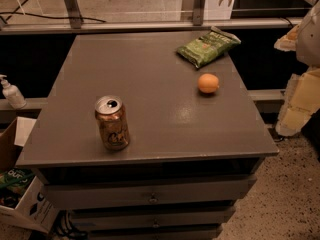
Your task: Pick orange
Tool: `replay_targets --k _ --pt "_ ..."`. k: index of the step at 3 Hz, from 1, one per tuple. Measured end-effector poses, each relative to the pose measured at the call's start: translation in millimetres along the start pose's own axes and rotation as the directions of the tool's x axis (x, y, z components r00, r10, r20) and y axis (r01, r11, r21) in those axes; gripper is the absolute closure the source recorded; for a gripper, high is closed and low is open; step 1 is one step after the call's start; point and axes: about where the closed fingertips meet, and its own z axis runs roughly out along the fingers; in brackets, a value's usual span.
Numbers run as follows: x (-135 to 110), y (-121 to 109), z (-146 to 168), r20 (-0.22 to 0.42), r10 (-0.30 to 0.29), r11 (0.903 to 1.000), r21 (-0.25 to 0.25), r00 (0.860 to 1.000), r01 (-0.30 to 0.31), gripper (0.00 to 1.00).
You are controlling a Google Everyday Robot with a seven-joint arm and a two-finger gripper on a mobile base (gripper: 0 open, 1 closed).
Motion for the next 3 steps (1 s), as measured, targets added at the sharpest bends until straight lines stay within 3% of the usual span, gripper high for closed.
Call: replay_targets --k 2,3 --pt "0.9 -2.4 3.4 0.015 0.009 0.9996 0.025 1.000 -0.009 0.00" --pt "6.4 -13.6 26.4 0.070 0.049 0.9975 0.047 0.996 -0.052 0.00"
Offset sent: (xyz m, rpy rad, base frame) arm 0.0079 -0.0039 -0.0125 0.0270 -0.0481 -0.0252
